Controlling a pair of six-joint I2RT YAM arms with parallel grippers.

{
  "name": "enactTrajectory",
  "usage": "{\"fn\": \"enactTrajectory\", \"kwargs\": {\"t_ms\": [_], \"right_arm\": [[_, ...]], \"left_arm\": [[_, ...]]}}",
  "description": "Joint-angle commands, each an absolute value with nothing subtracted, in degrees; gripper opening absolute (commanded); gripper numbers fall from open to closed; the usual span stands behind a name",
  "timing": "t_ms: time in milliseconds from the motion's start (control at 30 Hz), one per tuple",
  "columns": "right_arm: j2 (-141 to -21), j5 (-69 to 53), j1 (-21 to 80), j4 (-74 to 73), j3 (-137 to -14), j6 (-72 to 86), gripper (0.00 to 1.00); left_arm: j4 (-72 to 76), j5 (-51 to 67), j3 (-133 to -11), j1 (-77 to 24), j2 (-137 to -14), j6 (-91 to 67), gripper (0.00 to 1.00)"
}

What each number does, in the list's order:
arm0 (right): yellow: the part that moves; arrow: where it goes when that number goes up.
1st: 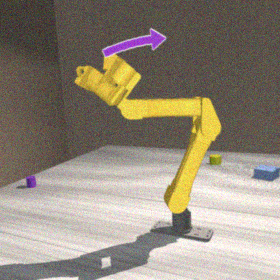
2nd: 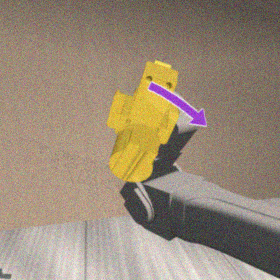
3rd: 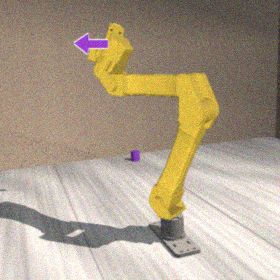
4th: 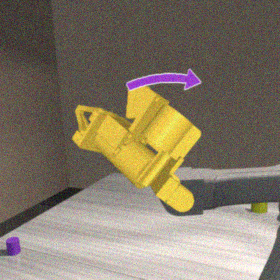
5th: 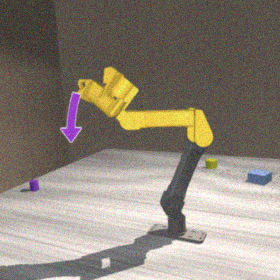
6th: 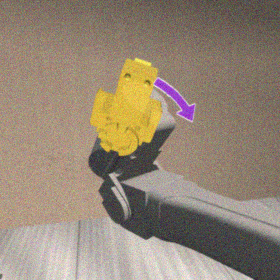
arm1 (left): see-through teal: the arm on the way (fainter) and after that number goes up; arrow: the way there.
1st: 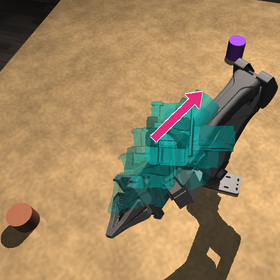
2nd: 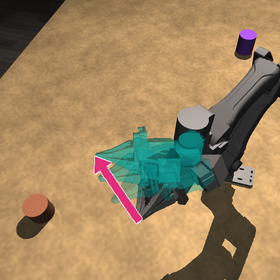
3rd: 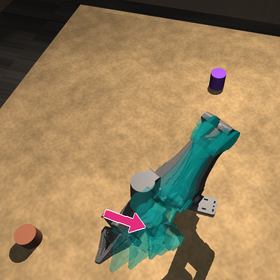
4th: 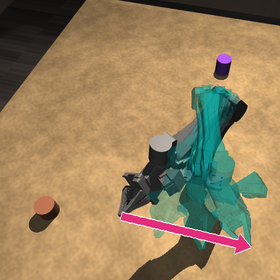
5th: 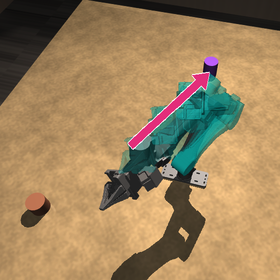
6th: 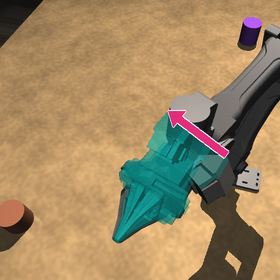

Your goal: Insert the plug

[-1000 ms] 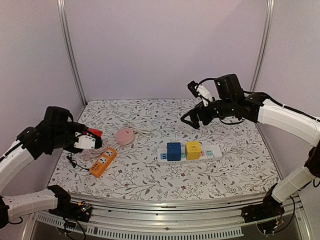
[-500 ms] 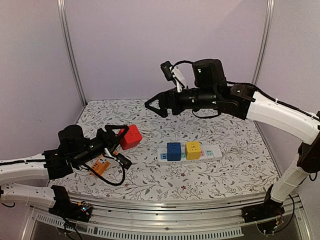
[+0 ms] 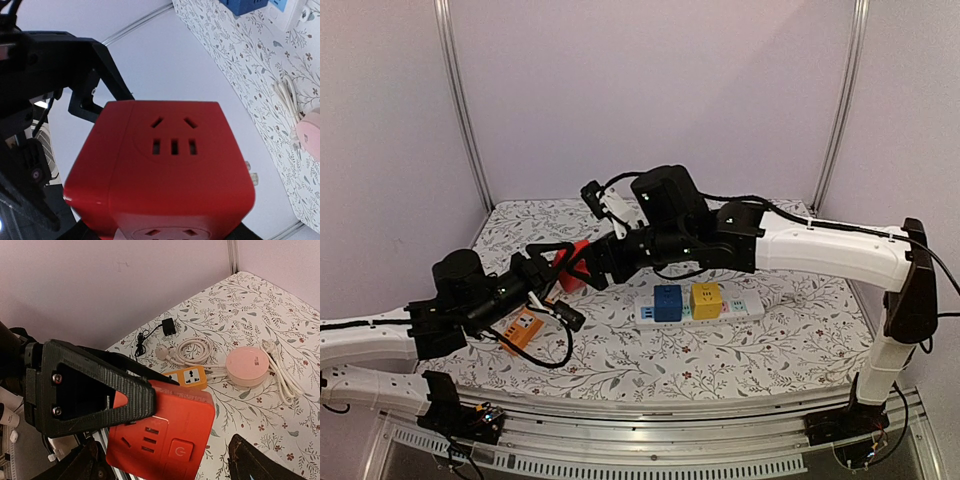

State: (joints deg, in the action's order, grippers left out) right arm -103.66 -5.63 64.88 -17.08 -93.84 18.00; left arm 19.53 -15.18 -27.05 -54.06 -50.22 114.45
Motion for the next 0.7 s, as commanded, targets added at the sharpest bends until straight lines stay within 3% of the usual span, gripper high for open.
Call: {"fn": "enactTrajectory", "kwargs": {"t_ms": [0,367,533,667], "right_arm": [[-108.07,-3.74,65.35,-15.57,-98.22,18.42,0.85],[-112.55,-3.41,65.38,-16.82,-103.10,17.54,0.84],[-114.46,-6.47,65.42,-17.35,-104.38,16.98,0.94],[-113.26,-12.18,65.43,-10.60,-99.46,16.53,0.94]], "left_arm": [[21.41,-16.39,-27.76,-55.13,-49.58,118.83,0.00],[20.56,-16.44,-26.80,-55.18,-48.96,117.52,0.00],[19.92,-17.51,-27.18,-55.11,-48.71,116.72,0.00],[18.91,-18.24,-27.48,-55.11,-48.20,115.50,0.00]]}}
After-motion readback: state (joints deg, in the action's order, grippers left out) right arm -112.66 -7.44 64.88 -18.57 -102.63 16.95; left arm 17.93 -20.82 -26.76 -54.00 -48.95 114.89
